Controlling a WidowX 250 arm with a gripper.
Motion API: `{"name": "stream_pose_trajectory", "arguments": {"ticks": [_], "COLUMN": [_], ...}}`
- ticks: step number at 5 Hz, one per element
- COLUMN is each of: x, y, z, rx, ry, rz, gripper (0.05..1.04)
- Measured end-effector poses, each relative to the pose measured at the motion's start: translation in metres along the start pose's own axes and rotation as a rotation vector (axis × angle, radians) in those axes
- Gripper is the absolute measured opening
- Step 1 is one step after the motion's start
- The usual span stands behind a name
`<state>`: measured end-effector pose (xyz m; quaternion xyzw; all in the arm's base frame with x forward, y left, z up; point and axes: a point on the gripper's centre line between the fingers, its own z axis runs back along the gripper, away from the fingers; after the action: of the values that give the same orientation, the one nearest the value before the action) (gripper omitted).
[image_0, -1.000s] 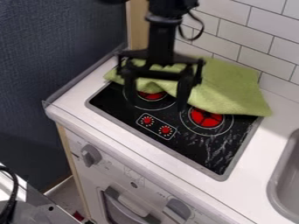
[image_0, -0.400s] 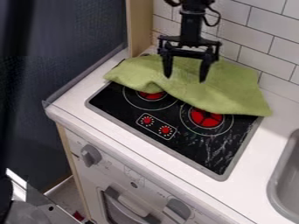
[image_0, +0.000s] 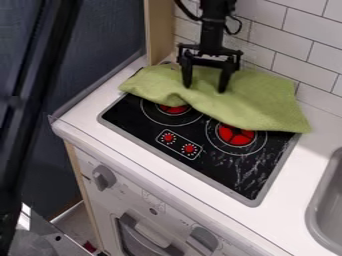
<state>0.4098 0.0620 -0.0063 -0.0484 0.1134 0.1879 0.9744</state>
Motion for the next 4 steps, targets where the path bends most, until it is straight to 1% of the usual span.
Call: {"name": "stream_pose_trajectory", "arguments": {"ticks": [1,2,3,4], "x": [-0.011,-0.038,-0.069,-0.1], "y": [0.006,0.008,0.011,0.014], "z": [-0.013,-0.023,-0.032,-0.039], "rx": [-0.013,-0.027,-0.083,-0.102], "ry": [0.064,0.104,0.157,0.192], "rz": [0.023,0.07,0.108,0.168], "gripper": [0.999,0.999,0.999,0.999]}}
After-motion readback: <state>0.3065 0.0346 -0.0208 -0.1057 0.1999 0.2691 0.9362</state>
